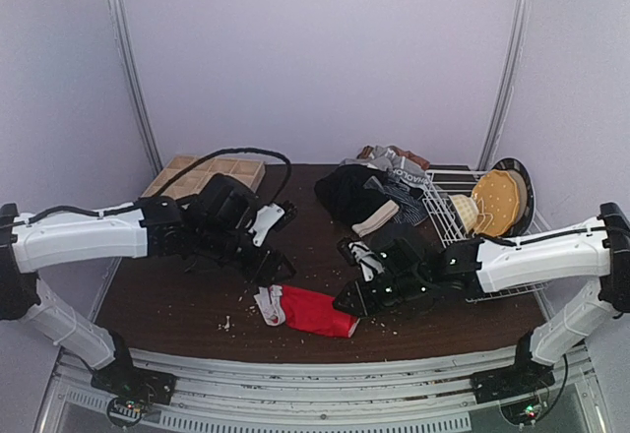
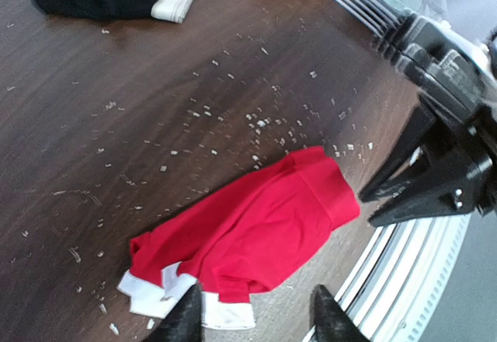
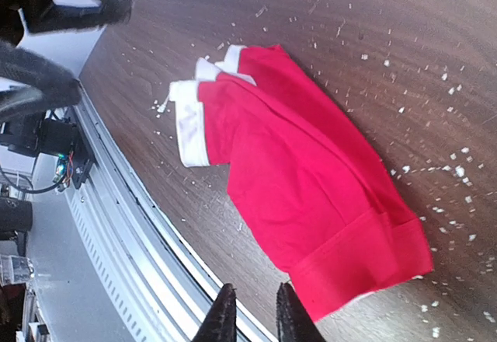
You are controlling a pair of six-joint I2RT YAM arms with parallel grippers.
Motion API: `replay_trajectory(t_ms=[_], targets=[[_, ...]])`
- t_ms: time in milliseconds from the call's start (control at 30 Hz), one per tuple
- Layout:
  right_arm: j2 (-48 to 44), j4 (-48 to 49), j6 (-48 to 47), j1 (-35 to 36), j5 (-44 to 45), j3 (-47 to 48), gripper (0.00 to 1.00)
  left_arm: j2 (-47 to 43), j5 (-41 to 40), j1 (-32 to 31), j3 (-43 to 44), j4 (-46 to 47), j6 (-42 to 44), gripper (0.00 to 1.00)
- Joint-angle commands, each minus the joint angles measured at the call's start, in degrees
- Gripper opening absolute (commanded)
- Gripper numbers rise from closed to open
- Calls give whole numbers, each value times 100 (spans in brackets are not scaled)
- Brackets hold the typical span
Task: Roll the underwear
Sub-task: Smooth out the underwear at the center of the board.
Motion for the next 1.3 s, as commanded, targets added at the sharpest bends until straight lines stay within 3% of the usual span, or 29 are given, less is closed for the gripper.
replay_trajectory(t_ms=[0, 133, 300, 833, 933, 1000, 1133, 1167, 1200, 1267], targets=[[476, 527, 339, 77, 136, -87, 16, 529, 904, -27, -345, 776, -1036, 32], [747, 671, 411, 71, 297, -11, 14, 1103, 929, -10, -293, 743, -1177, 10], [1006, 658, 413, 49, 481, 47, 13, 1498, 826, 227, -386, 1002, -1372, 3], [1661, 754, 552, -249, 516, -190, 11, 2421, 1081, 1004, -261, 1414, -1199, 2], [1651, 847, 546, -261, 446, -276, 12, 2309, 987, 1055, -296, 1246, -1045, 12], [1621, 784, 493, -261, 380, -225, 12, 2115, 880, 1056, -277, 1059, -914, 26], [1520, 562, 386, -262, 402, -44, 13, 1460, 719, 987, -213, 562, -734, 67], [1515, 521, 362, -264, 415, -6, 13, 1264, 612, 910, -205, 447, -702, 88], [1517, 488, 352, -260, 431, 27, 13, 1063, 472, 827, -208, 337, -694, 97], [1525, 480, 347, -259, 442, 35, 13, 728, 126, 628, -247, 196, -783, 98]])
